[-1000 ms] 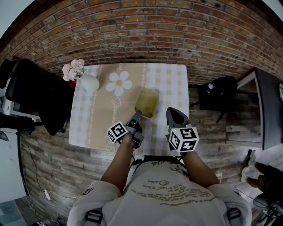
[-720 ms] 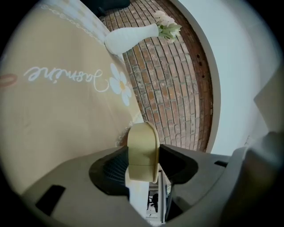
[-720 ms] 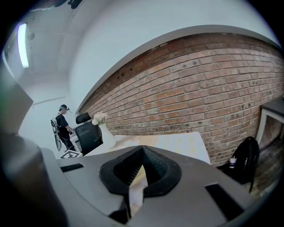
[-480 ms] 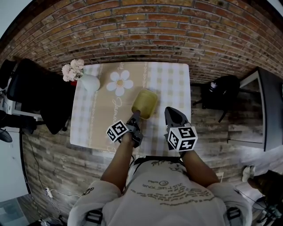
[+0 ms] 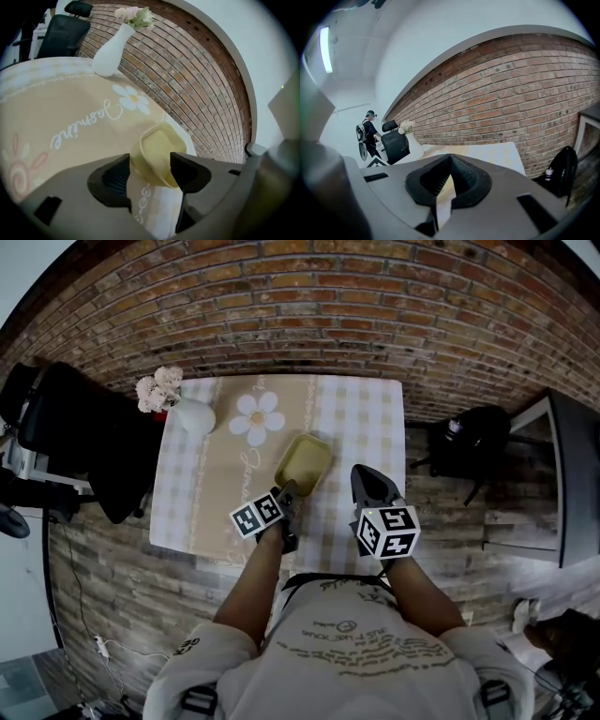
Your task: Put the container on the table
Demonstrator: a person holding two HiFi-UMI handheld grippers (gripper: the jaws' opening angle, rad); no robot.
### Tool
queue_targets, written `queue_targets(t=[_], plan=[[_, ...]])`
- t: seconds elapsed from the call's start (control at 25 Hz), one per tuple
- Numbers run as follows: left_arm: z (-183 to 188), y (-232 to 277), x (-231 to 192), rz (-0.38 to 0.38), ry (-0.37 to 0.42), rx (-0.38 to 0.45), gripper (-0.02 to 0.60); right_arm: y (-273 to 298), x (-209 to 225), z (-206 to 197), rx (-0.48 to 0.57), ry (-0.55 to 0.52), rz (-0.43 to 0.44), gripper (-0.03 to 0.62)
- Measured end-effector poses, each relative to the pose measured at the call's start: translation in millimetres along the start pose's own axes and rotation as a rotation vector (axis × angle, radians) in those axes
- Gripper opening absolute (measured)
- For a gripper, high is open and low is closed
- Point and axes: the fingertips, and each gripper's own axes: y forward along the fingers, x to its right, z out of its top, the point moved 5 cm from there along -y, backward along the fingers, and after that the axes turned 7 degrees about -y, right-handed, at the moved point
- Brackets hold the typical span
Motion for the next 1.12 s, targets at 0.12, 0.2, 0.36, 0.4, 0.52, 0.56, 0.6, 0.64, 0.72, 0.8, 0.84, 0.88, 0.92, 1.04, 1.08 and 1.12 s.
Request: queue_targets(t=[0.12,0.2,0.36,0.4,0.52,0.56,0.6,0.64,0.72,0.8,0.84,0.88,0.92,1.04,1.08,1.12], plan=[[3,-12,4,0.039,0.070,0.040,0.215,2,-1,2,0.003,-0.014,0.016,0.003],[6,-21,6,0.091,0.145,0.074,0.049,4,-4,5,0.009,-0.019,0.030,0.003],[12,-36,19,0.101,0.254,0.114,0.006,6,-12,10,0.022,-0.030,0.057,0.003],[14,-41,24,0.094,0.277,0.130,0.006,6,-15,11,0.024,-0.033,0.064,0.003],[20,-59,44,0.071,0.370,0.186,0.005,7,-26,13,0.033,-0.043,0.087,0.003],[23,-66,53,0.064,0.404,0.205,0.005,7,-30,15,0.040,-0.045,0.093,0.003],[26,-73,62,0.058,0.437,0.226,0.005,7,-34,18,0.050,-0.048,0.099,0.003],[28,-81,71,0.050,0.469,0.247,0.005,7,-38,20,0.059,-0.049,0.103,0.002],[31,-95,90,0.031,0.526,0.284,0.005,5,-46,24,0.075,-0.051,0.111,0.003],[34,-111,105,0.016,0.574,0.322,0.005,3,-55,27,0.088,-0.054,0.122,0.002],[36,-119,111,0.011,0.593,0.344,0.005,2,-60,29,0.096,-0.058,0.130,0.002],[38,-127,116,0.007,0.607,0.366,0.005,1,-65,31,0.107,-0.065,0.137,0.002],[40,-135,120,0.003,0.616,0.388,0.005,0,-70,35,0.123,-0.079,0.143,0.002],[46,-159,129,-0.008,0.632,0.450,0.005,-7,-88,45,0.181,-0.131,0.157,0.002],[49,-166,131,-0.012,0.636,0.468,0.005,-9,-93,48,0.197,-0.138,0.160,0.002],[51,-173,133,-0.016,0.640,0.483,0.005,-10,-97,51,0.209,-0.141,0.163,0.002]])
